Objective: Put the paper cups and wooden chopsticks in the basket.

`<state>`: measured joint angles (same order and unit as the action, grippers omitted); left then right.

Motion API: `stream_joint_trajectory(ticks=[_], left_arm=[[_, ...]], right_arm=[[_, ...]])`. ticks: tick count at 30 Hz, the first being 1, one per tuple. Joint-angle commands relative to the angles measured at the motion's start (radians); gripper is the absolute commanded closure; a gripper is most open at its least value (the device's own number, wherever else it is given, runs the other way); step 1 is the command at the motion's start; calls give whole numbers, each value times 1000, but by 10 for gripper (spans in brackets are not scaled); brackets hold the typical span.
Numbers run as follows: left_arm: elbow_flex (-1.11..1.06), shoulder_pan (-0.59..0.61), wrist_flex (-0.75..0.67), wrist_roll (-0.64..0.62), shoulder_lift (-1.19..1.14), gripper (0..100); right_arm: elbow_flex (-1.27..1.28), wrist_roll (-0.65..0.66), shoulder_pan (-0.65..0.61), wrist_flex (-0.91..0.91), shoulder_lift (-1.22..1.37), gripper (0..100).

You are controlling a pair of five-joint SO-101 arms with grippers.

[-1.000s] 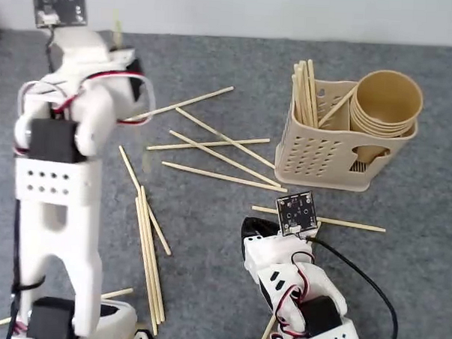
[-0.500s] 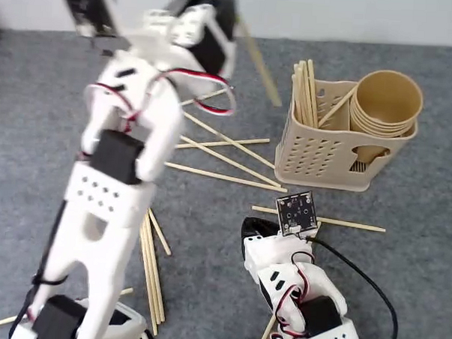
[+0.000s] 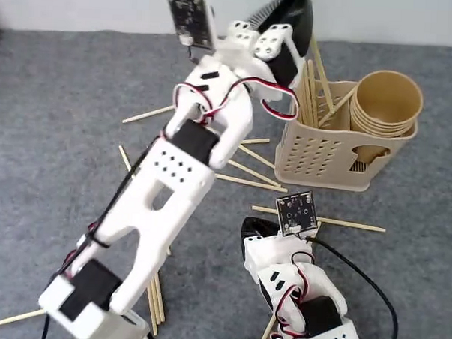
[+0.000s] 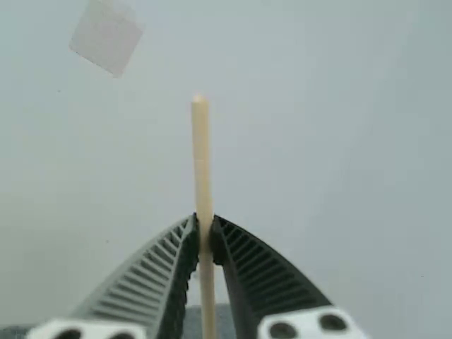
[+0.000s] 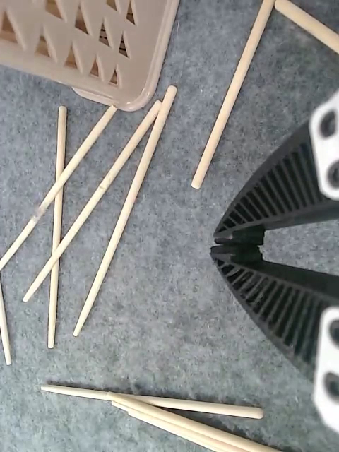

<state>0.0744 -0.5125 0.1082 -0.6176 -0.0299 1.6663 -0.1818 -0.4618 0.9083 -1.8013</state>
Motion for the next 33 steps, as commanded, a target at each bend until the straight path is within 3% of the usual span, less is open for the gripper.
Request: stream_joint_trajectory(ticks=[1, 6, 9, 15, 19, 25, 33], left_arm=[[15, -9, -34, 98, -32, 987], [10, 0, -26, 170, -71, 985], [15, -6, 66, 193, -51, 979], [15, 0, 239, 150, 49, 857], [15, 37, 330, 138, 126, 855], [15, 146, 512, 138, 253, 855], [15, 370, 898, 140, 382, 855]], right_arm=[[12, -5, 2, -19, -13, 990], [12, -5, 2, -19, -13, 990], [12, -5, 2, -19, -13, 990], [12, -5, 2, -19, -13, 990], [12, -5, 2, -19, -13, 990], [14, -5, 2, -19, -13, 990], [14, -5, 2, -19, -13, 990]])
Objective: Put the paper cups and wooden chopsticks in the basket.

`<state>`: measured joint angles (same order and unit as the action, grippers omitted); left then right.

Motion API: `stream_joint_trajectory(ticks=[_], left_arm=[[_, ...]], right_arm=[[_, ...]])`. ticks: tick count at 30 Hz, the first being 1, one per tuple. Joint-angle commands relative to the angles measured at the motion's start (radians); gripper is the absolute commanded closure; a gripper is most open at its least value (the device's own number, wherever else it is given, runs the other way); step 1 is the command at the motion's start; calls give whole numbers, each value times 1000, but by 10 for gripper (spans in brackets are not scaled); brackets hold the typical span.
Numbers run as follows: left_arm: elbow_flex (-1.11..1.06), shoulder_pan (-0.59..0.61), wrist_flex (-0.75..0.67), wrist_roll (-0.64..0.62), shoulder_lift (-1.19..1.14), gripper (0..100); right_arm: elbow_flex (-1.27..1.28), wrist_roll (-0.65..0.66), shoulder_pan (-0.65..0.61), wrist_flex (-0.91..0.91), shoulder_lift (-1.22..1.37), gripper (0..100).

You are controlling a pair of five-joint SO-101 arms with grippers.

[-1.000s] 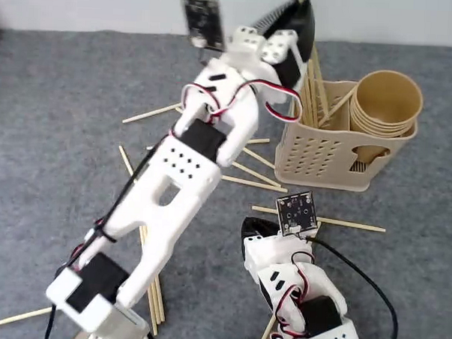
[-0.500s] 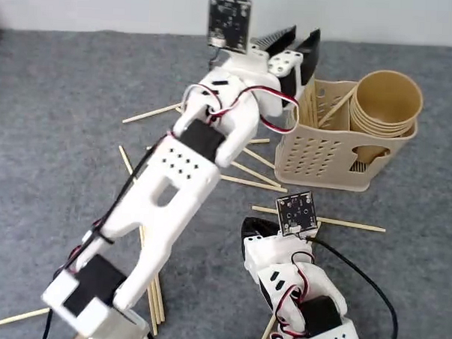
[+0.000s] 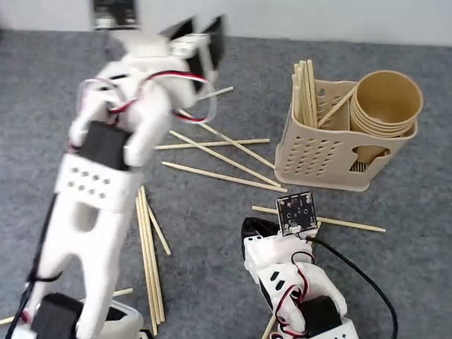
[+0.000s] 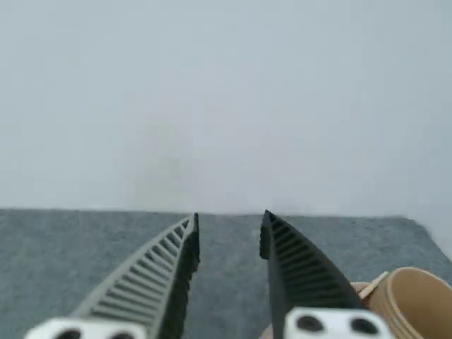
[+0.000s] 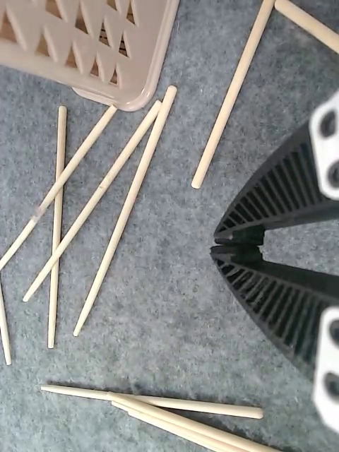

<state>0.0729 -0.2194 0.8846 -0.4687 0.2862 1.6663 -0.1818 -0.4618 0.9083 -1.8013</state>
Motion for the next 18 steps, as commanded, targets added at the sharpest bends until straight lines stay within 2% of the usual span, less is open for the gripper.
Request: stream_joint_trajectory(ticks=[1, 4, 7, 12, 18], left_arm=[[16, 107, 167, -9, 68, 852], [15, 196, 288, -6, 69, 852], [8, 255, 404, 51, 66, 852], [-73, 285, 557, 114, 68, 852], [-286, 287, 605, 189, 68, 851]], right_arm=[[14, -5, 2, -19, -13, 990], [14, -5, 2, -19, -13, 990], [14, -5, 2, -19, -13, 990], [14, -5, 2, -19, -13, 990], [14, -5, 2, -19, -13, 990]])
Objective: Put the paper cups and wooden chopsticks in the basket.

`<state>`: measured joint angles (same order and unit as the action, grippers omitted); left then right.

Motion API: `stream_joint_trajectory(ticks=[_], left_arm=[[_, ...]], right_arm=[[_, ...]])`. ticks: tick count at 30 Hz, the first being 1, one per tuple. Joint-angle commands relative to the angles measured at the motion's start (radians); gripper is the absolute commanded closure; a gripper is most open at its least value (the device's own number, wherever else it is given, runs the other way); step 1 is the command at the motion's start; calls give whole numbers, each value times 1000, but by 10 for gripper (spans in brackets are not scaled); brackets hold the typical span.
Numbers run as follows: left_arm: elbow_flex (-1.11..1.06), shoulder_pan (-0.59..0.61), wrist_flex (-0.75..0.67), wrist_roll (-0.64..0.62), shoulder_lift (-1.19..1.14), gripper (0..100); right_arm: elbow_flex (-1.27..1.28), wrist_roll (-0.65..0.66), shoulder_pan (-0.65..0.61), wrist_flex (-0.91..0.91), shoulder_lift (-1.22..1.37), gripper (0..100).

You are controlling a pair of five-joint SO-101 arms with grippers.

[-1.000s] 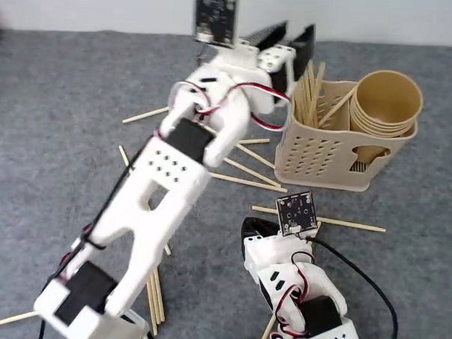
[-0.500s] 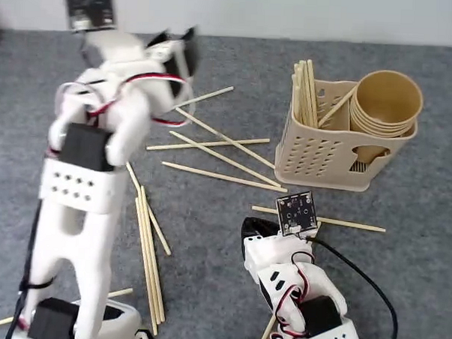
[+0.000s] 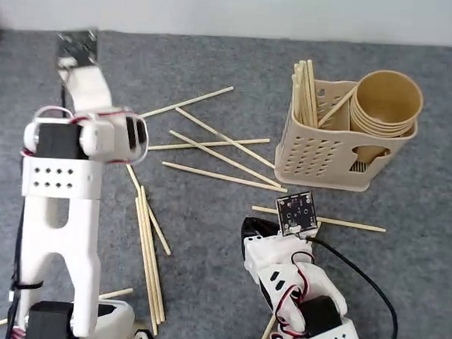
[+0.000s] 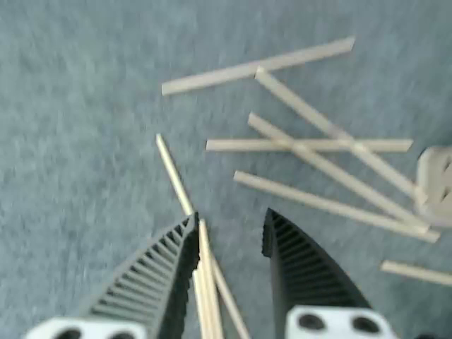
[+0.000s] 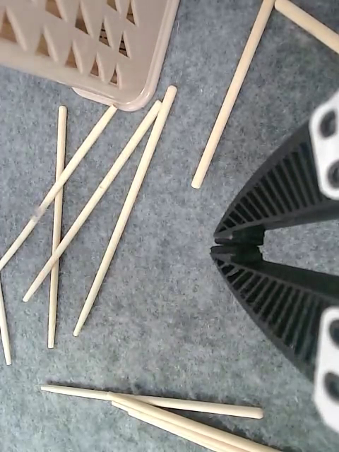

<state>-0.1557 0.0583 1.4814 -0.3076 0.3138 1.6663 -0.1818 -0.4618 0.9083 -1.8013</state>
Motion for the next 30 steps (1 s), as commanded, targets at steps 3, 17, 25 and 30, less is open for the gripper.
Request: stream_joint_trajectory(ticks=[3, 17, 25, 30], left_arm=[[-160, 8, 8, 28, 40, 830], [-661, 35, -367, 61, 40, 744], [-797, 32, -537, 58, 38, 744], [-812, 31, -551, 55, 37, 744]], right_arm=[[14, -5, 2, -19, -13, 990], [14, -5, 2, -18, -13, 990], [14, -5, 2, -18, -13, 990], [14, -5, 2, -18, -13, 990]])
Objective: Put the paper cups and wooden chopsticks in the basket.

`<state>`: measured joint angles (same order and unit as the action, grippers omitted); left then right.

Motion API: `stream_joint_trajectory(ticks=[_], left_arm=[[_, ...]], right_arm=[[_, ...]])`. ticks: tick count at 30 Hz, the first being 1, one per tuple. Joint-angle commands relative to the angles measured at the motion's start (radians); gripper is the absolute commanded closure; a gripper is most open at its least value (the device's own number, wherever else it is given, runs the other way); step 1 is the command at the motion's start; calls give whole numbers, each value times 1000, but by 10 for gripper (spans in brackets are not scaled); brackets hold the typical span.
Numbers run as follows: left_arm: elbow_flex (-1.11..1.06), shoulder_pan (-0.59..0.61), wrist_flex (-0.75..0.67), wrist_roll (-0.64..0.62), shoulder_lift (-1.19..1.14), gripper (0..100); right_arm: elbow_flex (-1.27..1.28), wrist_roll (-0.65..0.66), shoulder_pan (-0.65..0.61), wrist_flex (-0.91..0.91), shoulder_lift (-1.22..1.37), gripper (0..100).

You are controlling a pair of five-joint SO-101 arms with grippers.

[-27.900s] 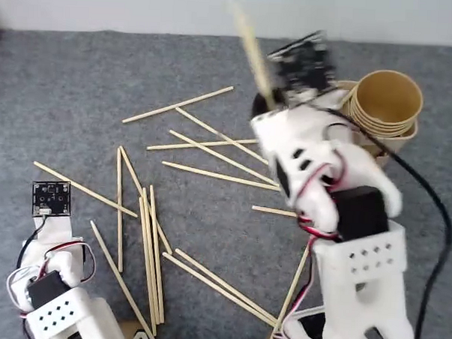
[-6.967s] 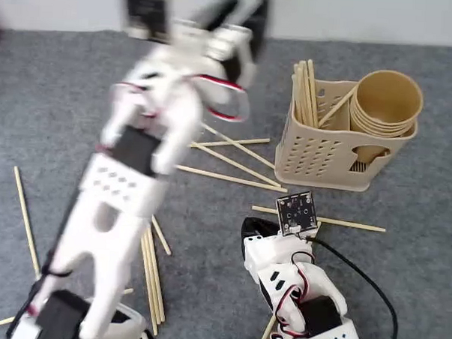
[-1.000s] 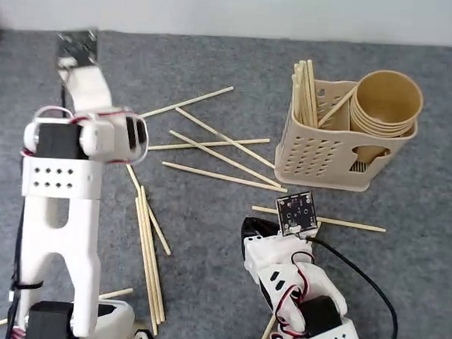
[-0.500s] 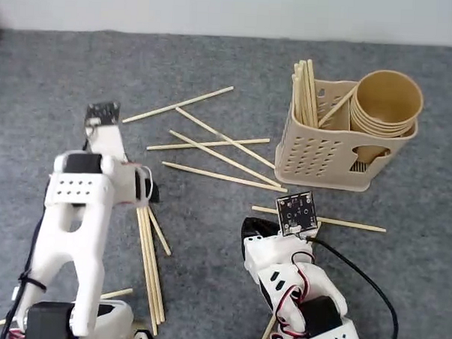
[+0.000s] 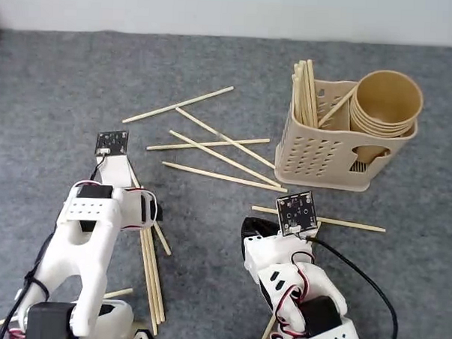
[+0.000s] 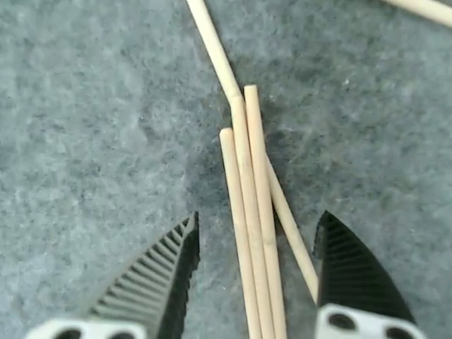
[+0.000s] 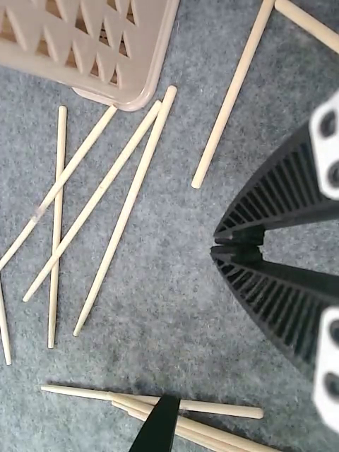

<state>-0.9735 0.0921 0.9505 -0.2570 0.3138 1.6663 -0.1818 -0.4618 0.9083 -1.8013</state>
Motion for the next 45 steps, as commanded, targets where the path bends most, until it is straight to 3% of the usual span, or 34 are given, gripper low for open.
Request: stream_joint_trajectory(ticks=[1, 9, 17, 22, 30, 40, 45], left_arm=[[5, -3, -20, 5, 37, 744], [4, -69, -14, 0, -68, 805], [174, -69, 87, -37, -265, 852], [216, -69, 83, -37, -298, 994], [303, -71, 97, -84, -298, 987], [708, -81, 437, -84, -298, 987], [894, -81, 493, -83, -298, 987]], right_arm=[[14, -5, 2, -18, -13, 990], [14, -5, 4, -18, -13, 990], [14, -5, 4, -18, -13, 990], [14, -5, 4, -18, -13, 990], [14, -5, 4, -18, -13, 990], [14, -3, 4, -18, -13, 990], [14, -3, 4, -18, -13, 990]])
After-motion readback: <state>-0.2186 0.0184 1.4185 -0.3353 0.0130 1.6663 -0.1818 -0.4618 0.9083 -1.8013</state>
